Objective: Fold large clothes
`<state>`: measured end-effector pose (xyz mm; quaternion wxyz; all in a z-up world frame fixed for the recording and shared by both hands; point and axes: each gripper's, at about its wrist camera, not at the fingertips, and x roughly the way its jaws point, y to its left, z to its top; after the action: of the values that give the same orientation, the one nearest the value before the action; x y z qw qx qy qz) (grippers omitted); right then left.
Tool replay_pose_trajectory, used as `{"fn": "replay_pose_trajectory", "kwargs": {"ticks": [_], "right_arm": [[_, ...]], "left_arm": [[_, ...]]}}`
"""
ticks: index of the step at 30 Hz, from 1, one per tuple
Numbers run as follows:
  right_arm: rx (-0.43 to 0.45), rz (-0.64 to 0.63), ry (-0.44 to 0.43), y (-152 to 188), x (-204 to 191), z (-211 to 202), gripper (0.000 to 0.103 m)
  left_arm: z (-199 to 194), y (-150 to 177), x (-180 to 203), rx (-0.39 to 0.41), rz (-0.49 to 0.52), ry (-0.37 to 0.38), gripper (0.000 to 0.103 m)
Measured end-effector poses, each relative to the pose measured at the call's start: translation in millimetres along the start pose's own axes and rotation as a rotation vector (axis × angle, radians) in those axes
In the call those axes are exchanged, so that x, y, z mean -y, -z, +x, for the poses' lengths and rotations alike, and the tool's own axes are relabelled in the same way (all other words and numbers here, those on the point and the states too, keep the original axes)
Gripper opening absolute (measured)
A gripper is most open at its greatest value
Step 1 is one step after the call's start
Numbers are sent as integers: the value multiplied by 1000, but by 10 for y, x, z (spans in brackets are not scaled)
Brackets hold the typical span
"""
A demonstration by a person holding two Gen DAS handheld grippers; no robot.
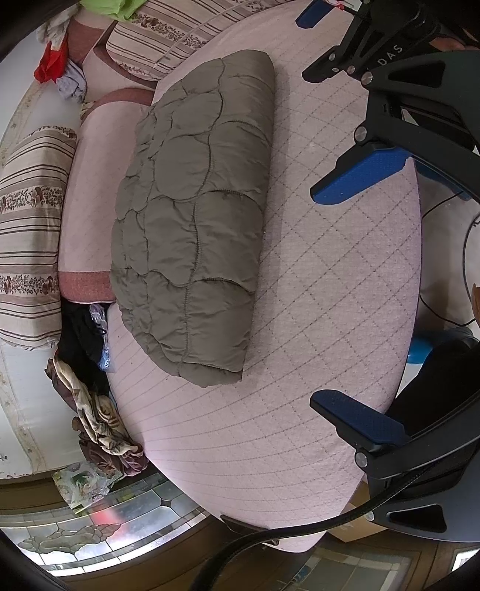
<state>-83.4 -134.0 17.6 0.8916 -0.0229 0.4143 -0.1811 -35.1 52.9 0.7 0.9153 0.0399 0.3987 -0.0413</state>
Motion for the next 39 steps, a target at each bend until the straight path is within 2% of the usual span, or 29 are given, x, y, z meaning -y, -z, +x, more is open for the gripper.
{"fn": "replay_pose_trajectory", "kwargs": {"ticks": [39], "right_arm": [[-20,-25,-17,38,-67,73,88]], "left_arm": [[119,70,68,-20,27,-5,100]]}}
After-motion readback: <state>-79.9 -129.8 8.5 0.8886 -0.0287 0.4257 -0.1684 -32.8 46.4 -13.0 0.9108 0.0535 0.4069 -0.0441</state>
